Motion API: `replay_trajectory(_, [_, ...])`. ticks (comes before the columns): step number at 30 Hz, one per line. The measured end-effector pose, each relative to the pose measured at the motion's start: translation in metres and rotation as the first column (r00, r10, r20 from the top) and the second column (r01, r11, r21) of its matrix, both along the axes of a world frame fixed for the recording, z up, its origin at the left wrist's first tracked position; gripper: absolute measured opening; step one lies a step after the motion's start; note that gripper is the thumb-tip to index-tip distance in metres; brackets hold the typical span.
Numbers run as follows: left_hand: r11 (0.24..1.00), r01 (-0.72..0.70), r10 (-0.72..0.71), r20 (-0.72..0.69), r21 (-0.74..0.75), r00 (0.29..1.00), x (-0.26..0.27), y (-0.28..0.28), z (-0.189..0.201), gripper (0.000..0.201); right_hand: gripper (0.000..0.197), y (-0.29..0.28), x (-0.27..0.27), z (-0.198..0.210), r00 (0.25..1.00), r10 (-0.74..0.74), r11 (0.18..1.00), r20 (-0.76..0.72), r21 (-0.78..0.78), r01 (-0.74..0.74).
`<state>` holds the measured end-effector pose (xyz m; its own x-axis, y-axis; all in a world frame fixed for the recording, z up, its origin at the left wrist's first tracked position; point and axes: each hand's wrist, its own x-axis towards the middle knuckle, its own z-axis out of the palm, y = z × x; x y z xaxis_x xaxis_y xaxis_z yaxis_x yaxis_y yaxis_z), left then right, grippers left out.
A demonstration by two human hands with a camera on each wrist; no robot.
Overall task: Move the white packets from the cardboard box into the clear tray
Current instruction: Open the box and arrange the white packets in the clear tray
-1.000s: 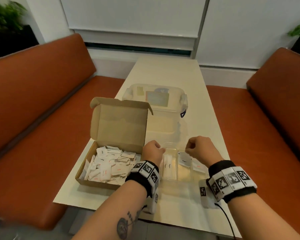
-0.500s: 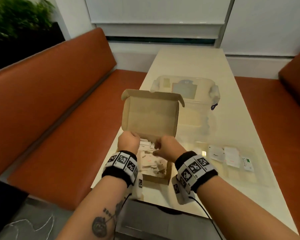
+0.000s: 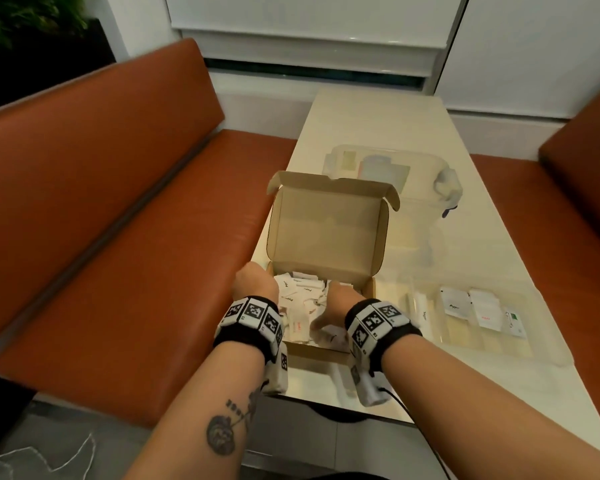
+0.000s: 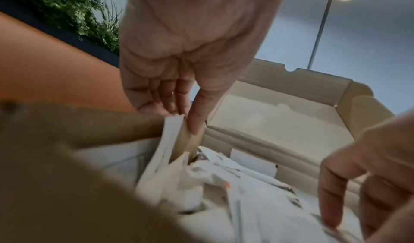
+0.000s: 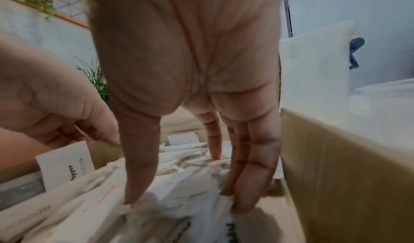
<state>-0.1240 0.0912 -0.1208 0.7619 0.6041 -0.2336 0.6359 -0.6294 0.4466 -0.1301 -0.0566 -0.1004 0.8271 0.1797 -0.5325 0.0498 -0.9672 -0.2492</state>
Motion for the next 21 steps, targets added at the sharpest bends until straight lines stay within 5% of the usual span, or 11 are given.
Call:
replay_trajectory(12, [1.000, -0.018, 0.019, -0.024, 0.010, 1.000, 0.002, 0.000, 0.004, 0.019, 0.036, 0.009, -0.007, -0.004, 0.996, -0.020, 0.972, -0.092, 0.232, 0.041])
replay_trajectory(21, [0.996, 0.007, -0.004, -0.038, 0.090, 0.999, -0.002, -0.004, 0.006, 0.020, 0.052, 0.019, -0.014, -0.010, 0.975, -0.091, 0.881, -0.201, 0.441, 0.173])
